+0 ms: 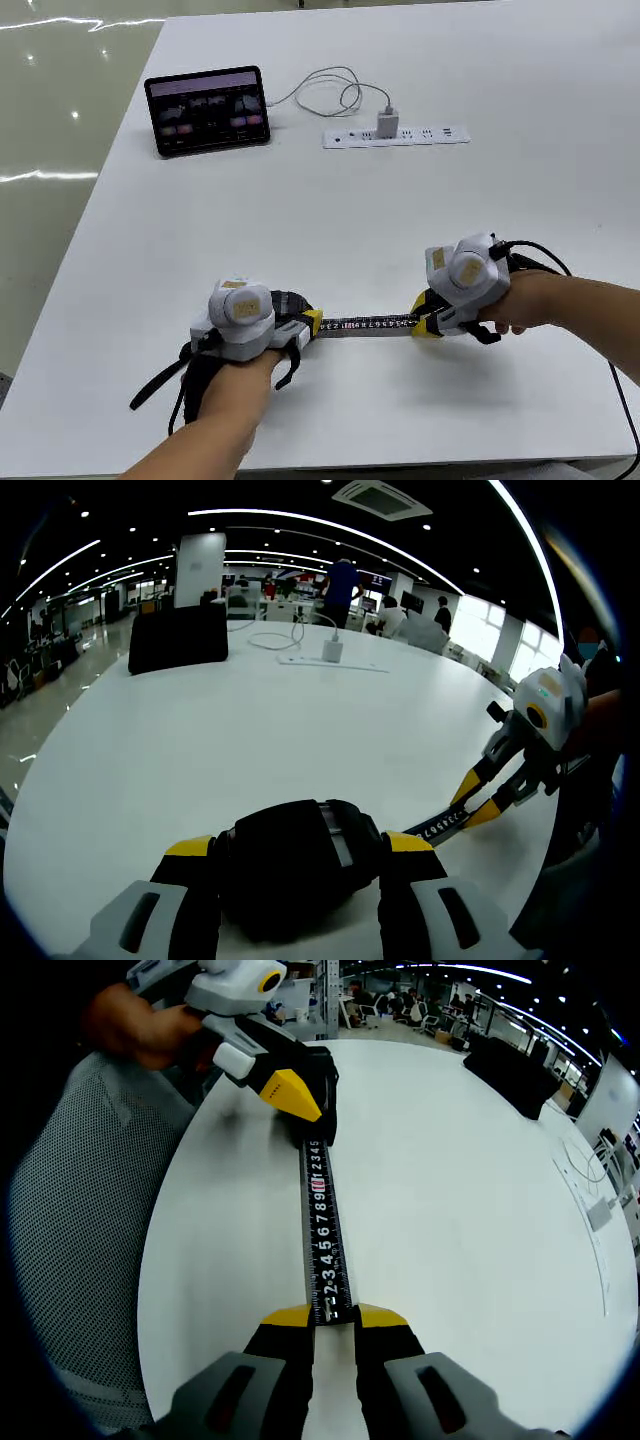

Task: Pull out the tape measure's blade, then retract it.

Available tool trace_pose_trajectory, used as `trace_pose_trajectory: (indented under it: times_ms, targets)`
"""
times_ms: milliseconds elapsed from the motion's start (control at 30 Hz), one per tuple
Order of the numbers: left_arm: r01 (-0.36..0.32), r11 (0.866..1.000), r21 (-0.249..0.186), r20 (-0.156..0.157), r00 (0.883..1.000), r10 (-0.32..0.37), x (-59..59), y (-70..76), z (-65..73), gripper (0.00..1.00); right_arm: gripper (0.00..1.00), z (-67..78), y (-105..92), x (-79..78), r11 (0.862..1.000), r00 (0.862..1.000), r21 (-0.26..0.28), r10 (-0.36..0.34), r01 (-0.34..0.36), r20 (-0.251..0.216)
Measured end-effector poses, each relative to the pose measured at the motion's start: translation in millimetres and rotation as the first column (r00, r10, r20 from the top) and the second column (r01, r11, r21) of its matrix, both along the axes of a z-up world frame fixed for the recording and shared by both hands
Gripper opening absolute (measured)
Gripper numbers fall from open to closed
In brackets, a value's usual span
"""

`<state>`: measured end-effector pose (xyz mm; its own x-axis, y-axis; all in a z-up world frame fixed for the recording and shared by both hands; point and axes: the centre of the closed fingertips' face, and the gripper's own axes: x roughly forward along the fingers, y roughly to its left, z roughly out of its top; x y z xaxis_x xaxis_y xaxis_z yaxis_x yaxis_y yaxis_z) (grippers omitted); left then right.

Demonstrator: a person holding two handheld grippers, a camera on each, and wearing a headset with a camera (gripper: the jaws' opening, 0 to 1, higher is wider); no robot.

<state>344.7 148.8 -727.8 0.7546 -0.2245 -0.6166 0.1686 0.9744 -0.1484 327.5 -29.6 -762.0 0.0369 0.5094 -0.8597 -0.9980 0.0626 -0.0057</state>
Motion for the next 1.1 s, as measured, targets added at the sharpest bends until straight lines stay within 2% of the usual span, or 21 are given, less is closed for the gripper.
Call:
trace_pose_trajectory:
  times_ms: [1100]
  targets:
    - [0.001, 1.000, -0.015, -0.014, 1.000, -0.001, -1.0, 1.1, -0.2, 0.59, 0.11, 1.4, 19.6, 0.4, 1.000, 1.000, 0.012, 0.015, -0.016, 0.011]
